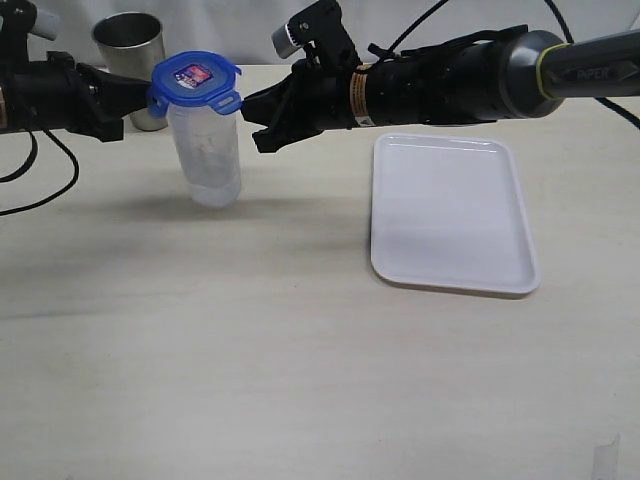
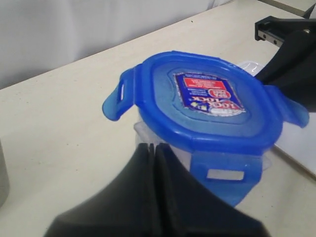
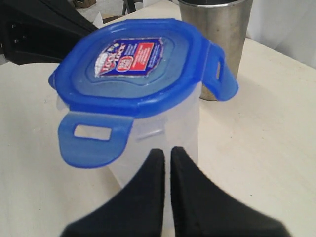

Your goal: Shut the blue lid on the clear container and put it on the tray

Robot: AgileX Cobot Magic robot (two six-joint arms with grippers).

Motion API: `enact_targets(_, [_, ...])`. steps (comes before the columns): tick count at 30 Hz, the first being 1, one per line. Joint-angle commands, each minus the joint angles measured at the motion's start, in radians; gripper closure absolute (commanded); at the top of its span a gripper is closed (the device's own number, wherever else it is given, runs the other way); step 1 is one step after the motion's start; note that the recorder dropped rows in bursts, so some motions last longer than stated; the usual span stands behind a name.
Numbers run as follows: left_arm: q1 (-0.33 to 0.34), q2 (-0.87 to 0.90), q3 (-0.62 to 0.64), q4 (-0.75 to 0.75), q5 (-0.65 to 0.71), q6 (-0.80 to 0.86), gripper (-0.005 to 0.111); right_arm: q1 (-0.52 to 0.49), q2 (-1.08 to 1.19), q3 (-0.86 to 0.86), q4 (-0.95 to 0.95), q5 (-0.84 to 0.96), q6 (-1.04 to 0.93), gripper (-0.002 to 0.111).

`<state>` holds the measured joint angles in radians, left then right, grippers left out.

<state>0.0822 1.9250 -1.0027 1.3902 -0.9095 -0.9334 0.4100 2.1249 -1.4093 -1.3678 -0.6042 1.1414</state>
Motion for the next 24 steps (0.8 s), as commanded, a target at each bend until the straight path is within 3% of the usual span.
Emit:
enact_targets(1, [0.003,-0.008,0.001,0.006,-0.009,-0.012,0.107,0.0,-0.005,-0.003,-0.001,0.005,0.004,0.104])
enact_targets(13, [0.039,-0.032,0.001,0.027,0.058,-0.103,0.107,0.0,-0.005,-0.003,-0.001,0.005,0.006,0.104])
enact_targets(18, [0.039,-0.046,0.001,0.109,-0.047,-0.113,0.107,0.0,-0.005,-0.003,-0.001,0.005,0.006,0.104])
enact_targets(24, [0.039,-0.046,0.001,0.117,-0.047,-0.113,0.107,0.0,-0.005,-0.003,-0.001,0.005,0.006,0.104])
